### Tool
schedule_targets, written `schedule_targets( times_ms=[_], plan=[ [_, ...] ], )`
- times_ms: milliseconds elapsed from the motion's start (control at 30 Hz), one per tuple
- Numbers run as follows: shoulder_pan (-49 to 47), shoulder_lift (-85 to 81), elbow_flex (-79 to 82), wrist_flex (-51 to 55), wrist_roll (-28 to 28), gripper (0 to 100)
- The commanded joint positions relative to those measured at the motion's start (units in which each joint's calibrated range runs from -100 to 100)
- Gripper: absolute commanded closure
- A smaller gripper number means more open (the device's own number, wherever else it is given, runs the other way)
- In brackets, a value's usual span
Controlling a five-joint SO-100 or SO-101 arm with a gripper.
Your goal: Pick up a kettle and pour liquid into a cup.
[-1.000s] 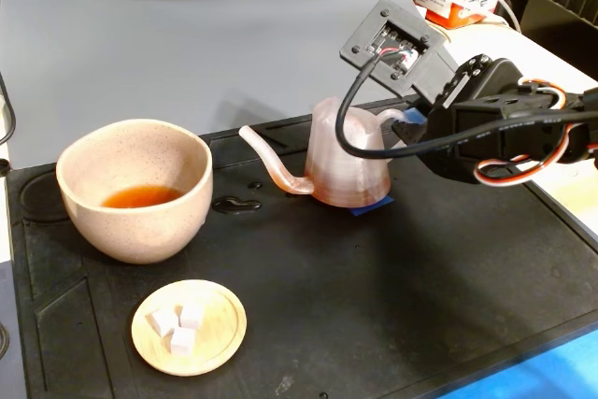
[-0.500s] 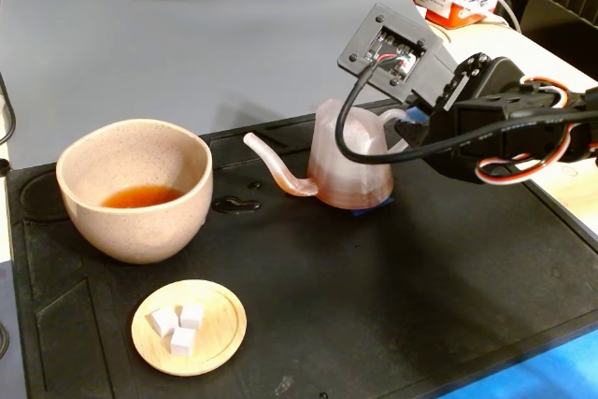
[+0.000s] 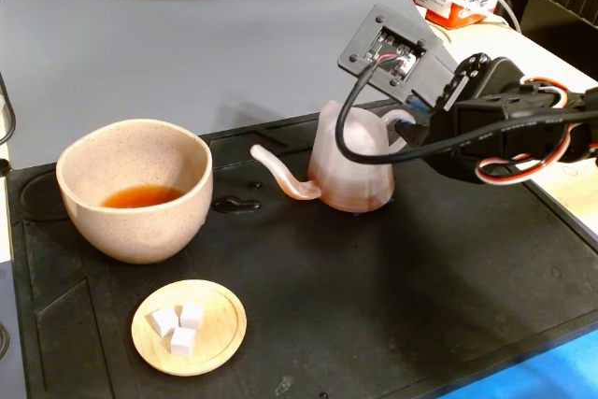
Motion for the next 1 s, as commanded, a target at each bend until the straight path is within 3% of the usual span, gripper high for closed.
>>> schedule_targets(
  times_ms=[0, 967],
  plan=[
    [0.1, -0.3, -2.1, -0.8, 0.1, 87],
    [-2.0, -1.2, 2.6, -0.8, 0.1, 88]
  ],
)
